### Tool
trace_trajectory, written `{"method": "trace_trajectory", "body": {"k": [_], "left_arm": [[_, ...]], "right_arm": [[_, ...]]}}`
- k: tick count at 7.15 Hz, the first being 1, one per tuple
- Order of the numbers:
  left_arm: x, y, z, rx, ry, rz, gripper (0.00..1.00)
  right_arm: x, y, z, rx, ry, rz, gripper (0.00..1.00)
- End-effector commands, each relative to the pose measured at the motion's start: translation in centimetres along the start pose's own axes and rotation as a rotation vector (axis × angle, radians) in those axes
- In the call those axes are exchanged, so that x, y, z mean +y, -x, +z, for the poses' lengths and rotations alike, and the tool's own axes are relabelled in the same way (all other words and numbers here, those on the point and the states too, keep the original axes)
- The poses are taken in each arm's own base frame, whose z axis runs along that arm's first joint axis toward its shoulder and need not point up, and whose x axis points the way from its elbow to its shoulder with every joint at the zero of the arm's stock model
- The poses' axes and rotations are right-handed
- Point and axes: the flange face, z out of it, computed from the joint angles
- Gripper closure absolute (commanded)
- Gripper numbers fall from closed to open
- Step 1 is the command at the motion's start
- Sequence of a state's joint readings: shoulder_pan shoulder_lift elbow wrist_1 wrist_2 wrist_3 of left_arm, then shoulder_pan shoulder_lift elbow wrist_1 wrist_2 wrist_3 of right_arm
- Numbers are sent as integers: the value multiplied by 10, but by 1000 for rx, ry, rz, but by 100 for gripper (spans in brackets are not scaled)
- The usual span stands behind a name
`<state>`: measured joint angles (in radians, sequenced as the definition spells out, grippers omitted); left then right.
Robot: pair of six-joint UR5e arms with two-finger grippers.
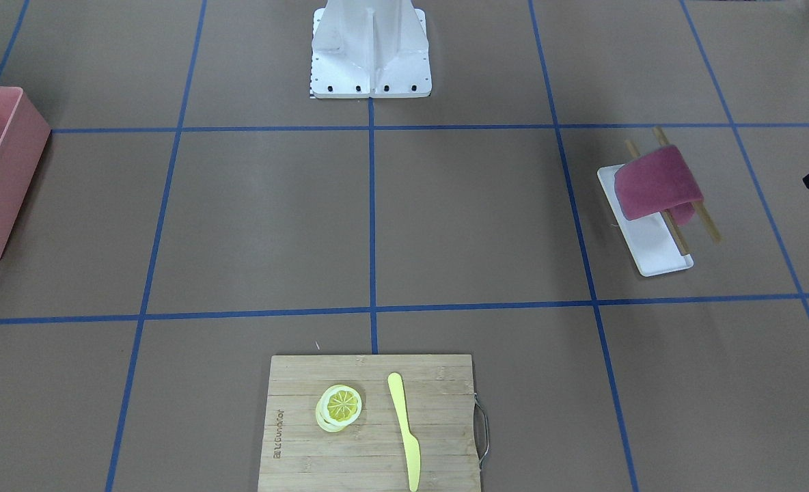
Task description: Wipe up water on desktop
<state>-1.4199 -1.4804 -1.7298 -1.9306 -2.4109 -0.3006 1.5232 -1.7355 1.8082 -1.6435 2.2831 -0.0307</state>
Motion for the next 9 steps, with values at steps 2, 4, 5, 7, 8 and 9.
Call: {"method": "trace_trajectory", "body": {"k": [2,4,5,7,8,9], "left_arm": [[1,-3,-1,19,-5,19,3],[-2,-25,-4,75,9,-43,2],[-23,-55,-1,93,11,-128,2],[-31,-123,27,120,70,-171,2],[-26,-138,26,116,65,-141,2],[-20,-142,33,113,82,-139,2]], "right_arm": [[-1,3,-4,-1,-8,-7,0],[-2,2,-3,2,-7,-6,0],[-2,3,-4,-1,-9,-8,0],[-2,3,-4,-1,-9,-8,0],[-2,2,-3,1,-7,-6,0],[-2,2,-2,1,-6,-5,0]]}}
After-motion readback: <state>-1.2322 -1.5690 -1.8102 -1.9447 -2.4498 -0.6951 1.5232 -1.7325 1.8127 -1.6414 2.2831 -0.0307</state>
